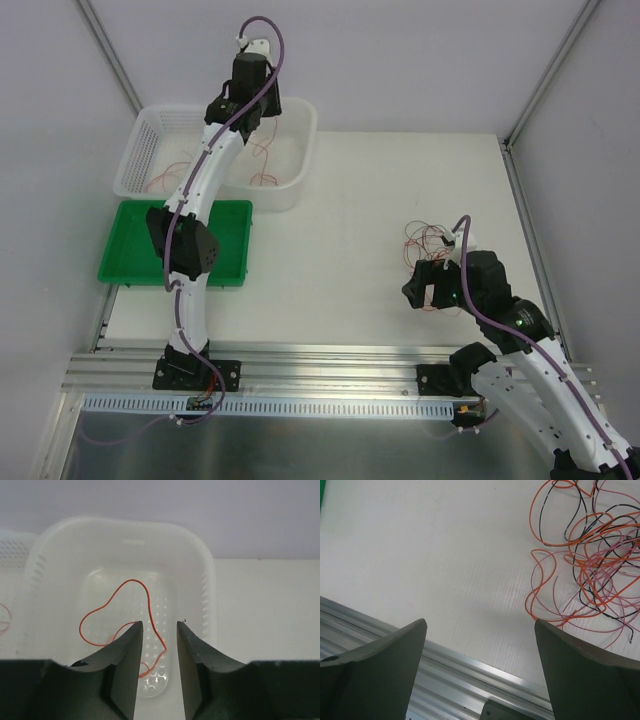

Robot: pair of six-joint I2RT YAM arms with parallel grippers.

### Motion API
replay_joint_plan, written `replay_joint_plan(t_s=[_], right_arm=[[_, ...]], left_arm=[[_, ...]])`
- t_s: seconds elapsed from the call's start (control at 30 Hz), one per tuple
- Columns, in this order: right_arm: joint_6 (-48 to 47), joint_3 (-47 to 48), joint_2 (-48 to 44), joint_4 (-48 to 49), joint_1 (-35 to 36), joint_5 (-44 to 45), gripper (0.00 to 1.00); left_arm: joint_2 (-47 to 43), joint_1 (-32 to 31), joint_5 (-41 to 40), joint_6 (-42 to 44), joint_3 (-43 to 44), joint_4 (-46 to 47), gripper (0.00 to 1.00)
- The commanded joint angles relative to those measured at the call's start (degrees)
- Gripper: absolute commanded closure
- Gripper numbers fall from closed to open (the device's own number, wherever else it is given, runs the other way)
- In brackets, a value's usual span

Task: Untangle the cables

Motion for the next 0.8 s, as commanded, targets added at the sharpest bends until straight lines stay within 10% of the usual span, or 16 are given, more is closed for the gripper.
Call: replay_joint_plan(t_s=[0.0,0.07,0.2,0.43,0.77], right_arm=[[-0.02,0.39,-0.99,-0.77,0.16,1.25,0.06],[0.33,0.3,-0.9,-1.03,0.25,1.52,0.06],[2.87,0.83,0.24,-1.91,0.07,6.6,0.06],[6.91,4.43,6.82,-4.37,-0.98,19.17,0.06],[7.71,3.82,20.71,5.73,-12.23,13.83,0.13]], left_arm=[[2.29,1.03,2.16,3.37,0.59,1.82,0.64],[0.01,1.12,5.22,3.01,-2.91,2.17,0.28],[-8.59,0.77,9.63,-2.24,-13.02,2.61,0.04],[-30.45,-5.11,12.72,-8.06,-37.8,2.61,0.01],[-53.86,-15.57,16.3,-15.97,-73.91,2.79,0.01]])
